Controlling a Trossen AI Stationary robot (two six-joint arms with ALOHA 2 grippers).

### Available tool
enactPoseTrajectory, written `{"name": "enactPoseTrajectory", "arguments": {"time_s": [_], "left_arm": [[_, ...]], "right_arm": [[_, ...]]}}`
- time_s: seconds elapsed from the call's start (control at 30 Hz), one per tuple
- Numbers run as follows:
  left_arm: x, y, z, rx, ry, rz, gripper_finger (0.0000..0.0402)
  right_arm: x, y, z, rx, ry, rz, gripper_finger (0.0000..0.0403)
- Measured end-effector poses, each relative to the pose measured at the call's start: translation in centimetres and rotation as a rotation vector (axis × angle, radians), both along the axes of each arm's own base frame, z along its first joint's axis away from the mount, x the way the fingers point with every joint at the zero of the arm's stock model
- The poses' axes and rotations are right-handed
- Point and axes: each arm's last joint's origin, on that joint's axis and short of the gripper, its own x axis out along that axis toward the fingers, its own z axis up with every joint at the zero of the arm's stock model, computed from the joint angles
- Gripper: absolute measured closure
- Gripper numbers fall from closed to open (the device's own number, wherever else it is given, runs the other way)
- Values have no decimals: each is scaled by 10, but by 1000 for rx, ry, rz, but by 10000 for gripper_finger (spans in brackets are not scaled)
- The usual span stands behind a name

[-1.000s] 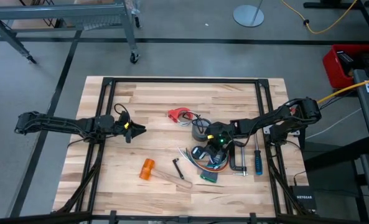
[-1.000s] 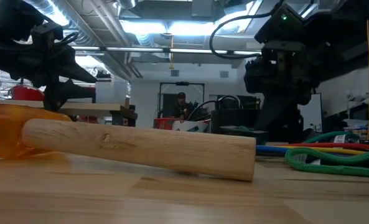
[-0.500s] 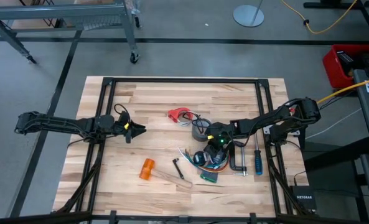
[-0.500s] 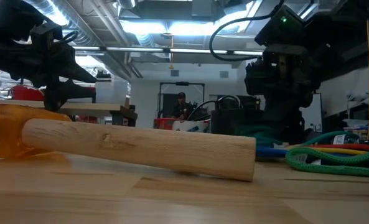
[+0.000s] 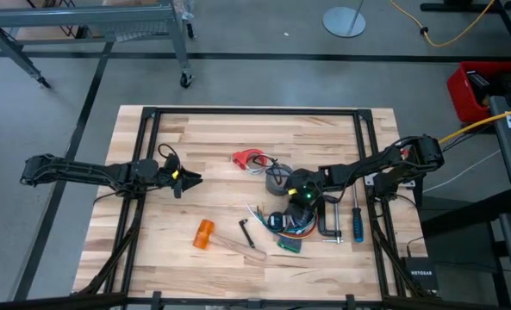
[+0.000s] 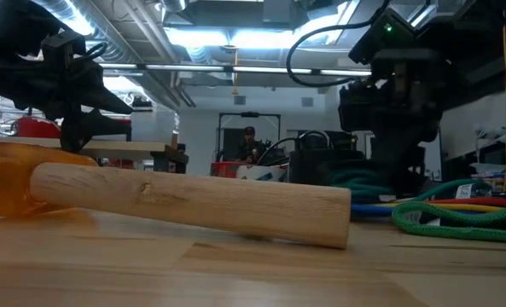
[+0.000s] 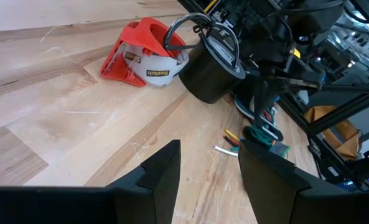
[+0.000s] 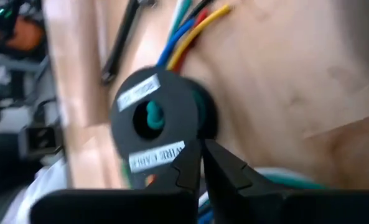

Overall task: Coil cords
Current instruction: Uncoil the blue wire from the spool

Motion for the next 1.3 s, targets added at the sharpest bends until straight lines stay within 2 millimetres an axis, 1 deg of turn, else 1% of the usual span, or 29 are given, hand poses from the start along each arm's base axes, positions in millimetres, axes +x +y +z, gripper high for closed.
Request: {"name": "enactPoseTrajectory", "arguments": {"time_s": [0.1,0.2,0.53,0.7,0.83,1.13,1.3], "left_arm": [[0,0,0,0,0,0,247],[0,0,0,0,0,0,247],[0,0,-1,0,12,0,247],[-1,0,-3,0,37,0,247],[-2,0,-5,0,60,2,247],[-3,1,-7,40,86,29,247],[-3,1,-7,40,85,30,247]], "right_arm": [[-1,2,1,60,3,52,363],[-1,3,1,110,30,35,342],[-1,4,2,199,88,-12,237],[-3,4,1,250,157,-75,200],[-3,4,0,295,207,-130,188],[-2,4,1,345,240,-188,187],[-1,8,1,315,224,-218,187]]}}
